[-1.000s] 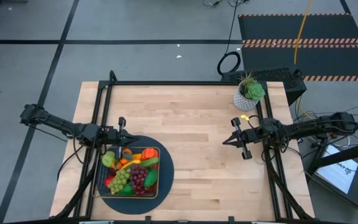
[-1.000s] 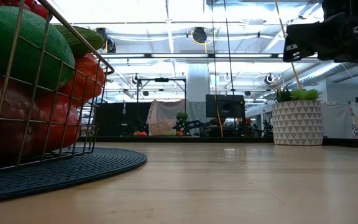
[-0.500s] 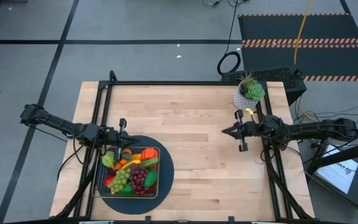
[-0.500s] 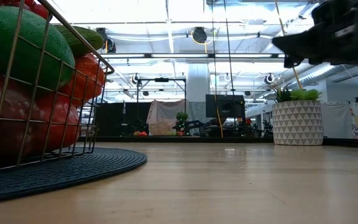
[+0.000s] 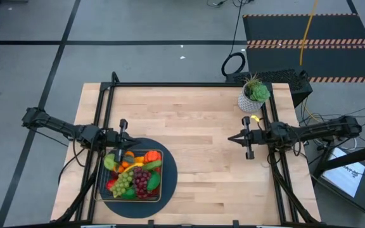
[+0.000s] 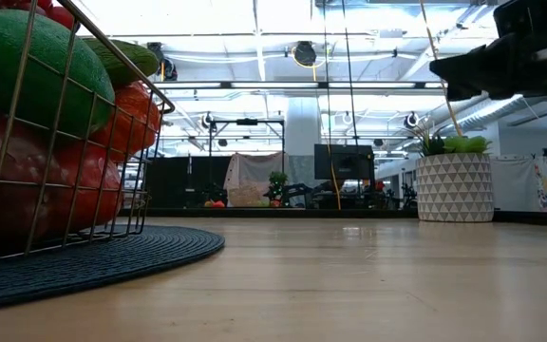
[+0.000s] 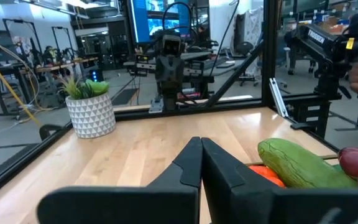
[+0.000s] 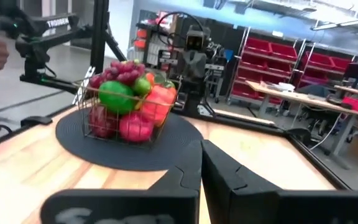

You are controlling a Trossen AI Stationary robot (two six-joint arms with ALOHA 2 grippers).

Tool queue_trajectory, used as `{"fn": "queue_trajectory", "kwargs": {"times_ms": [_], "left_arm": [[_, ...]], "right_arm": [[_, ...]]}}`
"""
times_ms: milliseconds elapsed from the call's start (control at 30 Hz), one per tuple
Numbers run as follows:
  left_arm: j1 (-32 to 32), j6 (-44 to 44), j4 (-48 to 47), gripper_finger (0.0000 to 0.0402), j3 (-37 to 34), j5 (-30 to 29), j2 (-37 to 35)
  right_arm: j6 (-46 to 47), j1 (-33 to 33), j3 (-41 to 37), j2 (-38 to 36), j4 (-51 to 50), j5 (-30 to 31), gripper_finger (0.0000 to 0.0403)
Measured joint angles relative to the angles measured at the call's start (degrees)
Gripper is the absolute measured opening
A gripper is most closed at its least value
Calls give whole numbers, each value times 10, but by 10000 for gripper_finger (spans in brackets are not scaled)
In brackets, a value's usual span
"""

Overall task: Build produce basket
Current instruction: Return to Home Position

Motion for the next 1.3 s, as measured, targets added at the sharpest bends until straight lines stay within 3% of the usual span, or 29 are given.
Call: {"fn": "queue_trajectory", "kwargs": {"times_ms": [567, 867, 1133, 1300], "left_arm": [[0, 18, -14, 12, 0, -2, -2], [12, 20, -73, 7, 0, -15, -61], [32, 46, -167, 4, 0, 2, -168], [57, 45, -212, 6, 0, 54, -198]], "right_arm": [[-6, 0, 0, -254, -224, -17, 0], [-7, 0, 0, -257, -237, -27, 0], [0, 0, 0, -257, -245, -28, 0], [1, 0, 0, -257, -244, -28, 0]]}}
